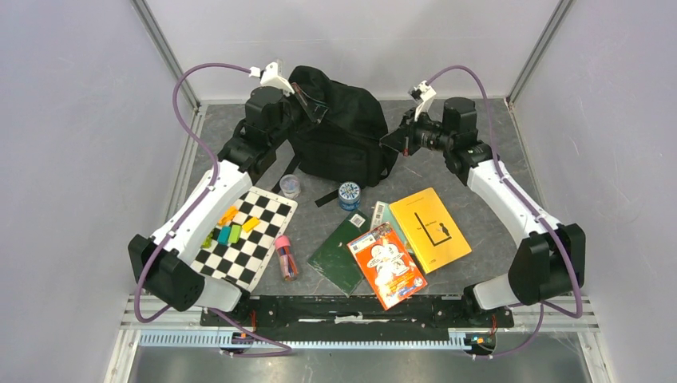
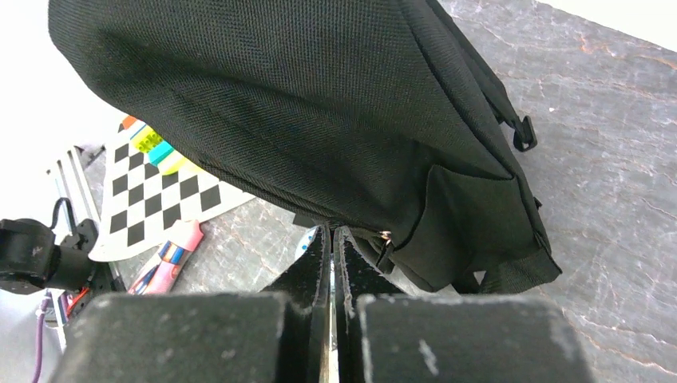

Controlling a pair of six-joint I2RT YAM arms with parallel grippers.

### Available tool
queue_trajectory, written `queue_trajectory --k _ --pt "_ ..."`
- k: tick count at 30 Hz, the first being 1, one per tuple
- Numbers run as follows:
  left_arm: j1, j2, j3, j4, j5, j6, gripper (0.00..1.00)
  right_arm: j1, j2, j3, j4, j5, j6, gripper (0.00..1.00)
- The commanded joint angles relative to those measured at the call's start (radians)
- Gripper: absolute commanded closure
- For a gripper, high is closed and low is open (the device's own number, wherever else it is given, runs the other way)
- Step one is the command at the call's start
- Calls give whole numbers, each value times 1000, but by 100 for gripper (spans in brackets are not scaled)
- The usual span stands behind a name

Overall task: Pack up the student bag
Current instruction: Unzip the student bag at the center of the board.

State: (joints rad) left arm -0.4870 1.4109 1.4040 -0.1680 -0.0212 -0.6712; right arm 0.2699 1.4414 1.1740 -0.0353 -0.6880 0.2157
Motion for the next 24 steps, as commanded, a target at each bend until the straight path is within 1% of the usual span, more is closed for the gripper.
queue_trajectory --k 1,4,10,16,24 --pt "-21 18 35 -47 -40 8 98 15 7 80 -83 73 -73 100" --pt "-30 18 35 -66 -81 4 98 58 -13 90 -66 96 -72 100" --pt "-37 27 43 -75 -105 -15 98 153 -48 131 58 149 -27 100" --pt "-46 43 65 -96 -119 -3 98 186 -39 218 147 168 12 100" --pt "-56 57 86 -97 -108 17 98 222 36 337 178 148 59 100"
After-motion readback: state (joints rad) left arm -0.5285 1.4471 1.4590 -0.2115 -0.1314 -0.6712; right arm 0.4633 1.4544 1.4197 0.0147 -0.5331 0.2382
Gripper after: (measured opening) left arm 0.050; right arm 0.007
